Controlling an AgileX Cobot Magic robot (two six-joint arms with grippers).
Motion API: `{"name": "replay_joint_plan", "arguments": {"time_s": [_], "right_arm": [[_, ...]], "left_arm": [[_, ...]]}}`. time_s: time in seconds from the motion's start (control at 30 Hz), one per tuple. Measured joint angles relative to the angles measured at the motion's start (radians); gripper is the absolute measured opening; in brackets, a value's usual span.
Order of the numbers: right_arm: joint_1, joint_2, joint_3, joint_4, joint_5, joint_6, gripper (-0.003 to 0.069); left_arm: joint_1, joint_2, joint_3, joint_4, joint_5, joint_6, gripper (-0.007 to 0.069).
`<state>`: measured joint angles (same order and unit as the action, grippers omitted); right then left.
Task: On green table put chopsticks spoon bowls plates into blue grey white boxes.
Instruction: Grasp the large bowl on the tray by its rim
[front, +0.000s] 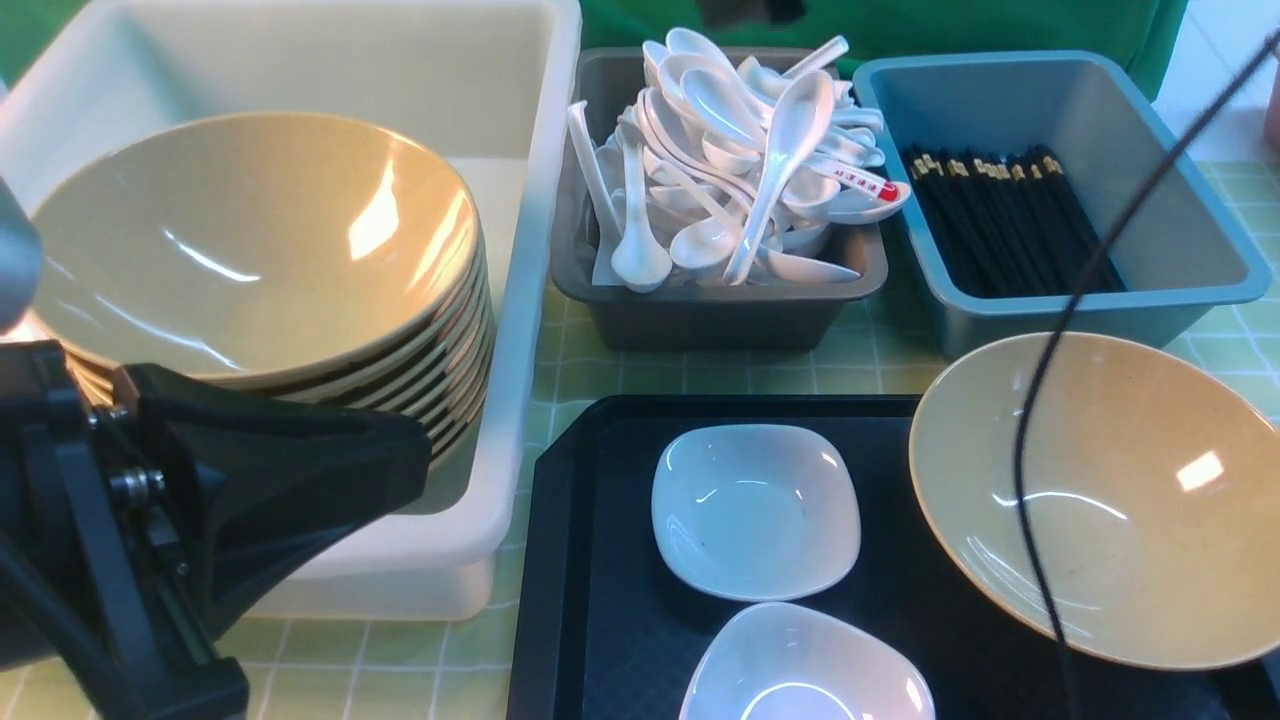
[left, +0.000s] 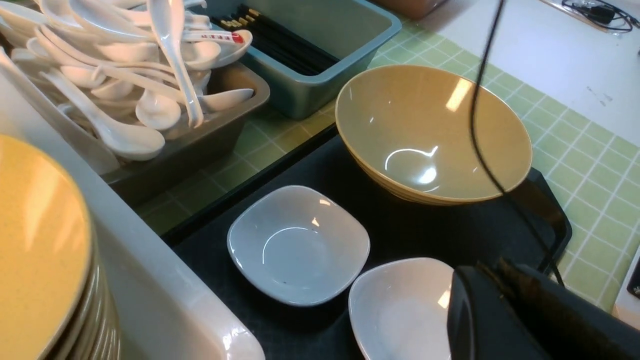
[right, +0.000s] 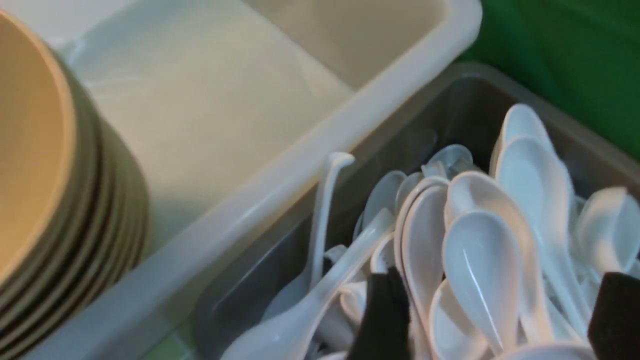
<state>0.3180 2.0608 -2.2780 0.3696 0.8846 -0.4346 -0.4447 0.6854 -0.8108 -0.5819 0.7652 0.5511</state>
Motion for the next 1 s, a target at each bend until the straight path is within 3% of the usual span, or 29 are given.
{"name": "replay_joint_plan", "arguments": {"time_s": [0.1,0.2,0.23,0.3,0.37,0.47,0.57,0.77,0.87,1.0], "right_arm": [[0.000,-0.148,0.137,0.000,0.026,-0.064,0.0472],[-0.001,-0.347,0.342,-0.036,0.069,-0.111,0.0349],[-0.001,-0.359,0.342,-0.040,0.069,-0.111,0.0338],[-0.001,-0.511,0.493,-0.091,0.114,-0.069,0.0183],[-0.004,-0.638,0.597,-0.108,0.145,-0.032,0.0088],[-0.006,-0.805,0.779,-0.111,0.148,-0.007,0.0036],[-0.006,-1.020,1.002,-0.108,0.117,0.016,0.0024],[-0.006,-1.311,1.275,-0.109,0.012,0.076,0.0024],[-0.006,-1.453,1.367,-0.110,-0.014,0.121,0.0024],[-0.006,-1.521,1.401,-0.120,0.006,0.143,0.0024]], "left_arm": [[0.000,0.000,0.000,0.000,0.012,-0.036,-0.0001],[0.000,0.000,0.000,0.000,0.053,-0.068,-0.0001],[0.000,0.000,0.000,0.000,0.056,-0.070,-0.0001],[0.000,0.000,0.000,0.000,0.081,-0.082,-0.0001],[0.000,0.000,0.000,0.000,0.079,-0.094,-0.0001],[0.000,0.006,0.000,-0.013,0.033,-0.106,-0.0001],[0.000,0.063,0.000,-0.069,-0.055,-0.136,-0.0001],[0.000,0.282,-0.056,-0.185,-0.058,-0.154,0.0006],[-0.009,0.453,-0.143,-0.217,-0.018,-0.154,0.0062],[-0.122,0.763,-0.363,-0.216,0.009,-0.152,0.0262]]}}
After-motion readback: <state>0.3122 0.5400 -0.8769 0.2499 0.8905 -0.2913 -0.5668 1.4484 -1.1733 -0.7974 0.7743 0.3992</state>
